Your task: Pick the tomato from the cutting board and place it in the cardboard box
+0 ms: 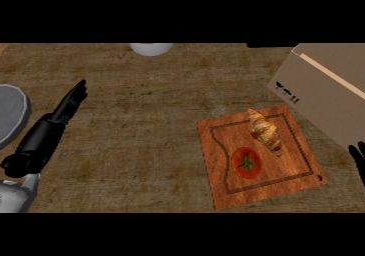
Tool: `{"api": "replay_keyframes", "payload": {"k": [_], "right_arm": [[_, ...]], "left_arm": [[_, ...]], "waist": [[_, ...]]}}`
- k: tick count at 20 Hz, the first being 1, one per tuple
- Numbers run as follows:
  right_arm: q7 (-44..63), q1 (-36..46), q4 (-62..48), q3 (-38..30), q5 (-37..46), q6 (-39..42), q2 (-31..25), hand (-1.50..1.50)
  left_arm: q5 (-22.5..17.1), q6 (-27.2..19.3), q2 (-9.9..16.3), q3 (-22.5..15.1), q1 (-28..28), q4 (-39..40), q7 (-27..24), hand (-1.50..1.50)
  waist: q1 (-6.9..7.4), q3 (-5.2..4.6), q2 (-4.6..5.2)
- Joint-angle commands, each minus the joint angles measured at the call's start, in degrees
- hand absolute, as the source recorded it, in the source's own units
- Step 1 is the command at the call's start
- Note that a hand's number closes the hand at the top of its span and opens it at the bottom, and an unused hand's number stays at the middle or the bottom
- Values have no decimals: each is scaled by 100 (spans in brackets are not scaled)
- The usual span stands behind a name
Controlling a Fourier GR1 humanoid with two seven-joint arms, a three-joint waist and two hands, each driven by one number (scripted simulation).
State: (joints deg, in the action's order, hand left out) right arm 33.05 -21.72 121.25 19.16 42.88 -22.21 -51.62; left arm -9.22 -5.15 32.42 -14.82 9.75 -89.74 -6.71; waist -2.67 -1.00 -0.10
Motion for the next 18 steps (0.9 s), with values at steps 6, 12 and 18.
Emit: {"api": "replay_keyframes", "payload": {"k": [6, 12, 18], "right_arm": [[3069, 503, 1333, 976, 1033, 2302, 467, -150], [4348, 1466, 1218, 1893, 1497, 3420, 1640, -150], [4704, 2199, 179, 2226, 2155, 4001, 2801, -150]], "left_arm": [[68, 128, -132, -133, 301, 42, 18, 0], [54, 196, -296, -243, 421, 35, 201, 0], [5, 330, -224, -130, 532, 90, 278, 0]], "waist": [[425, 23, 62], [543, 52, 44], [524, 59, 41]]}}
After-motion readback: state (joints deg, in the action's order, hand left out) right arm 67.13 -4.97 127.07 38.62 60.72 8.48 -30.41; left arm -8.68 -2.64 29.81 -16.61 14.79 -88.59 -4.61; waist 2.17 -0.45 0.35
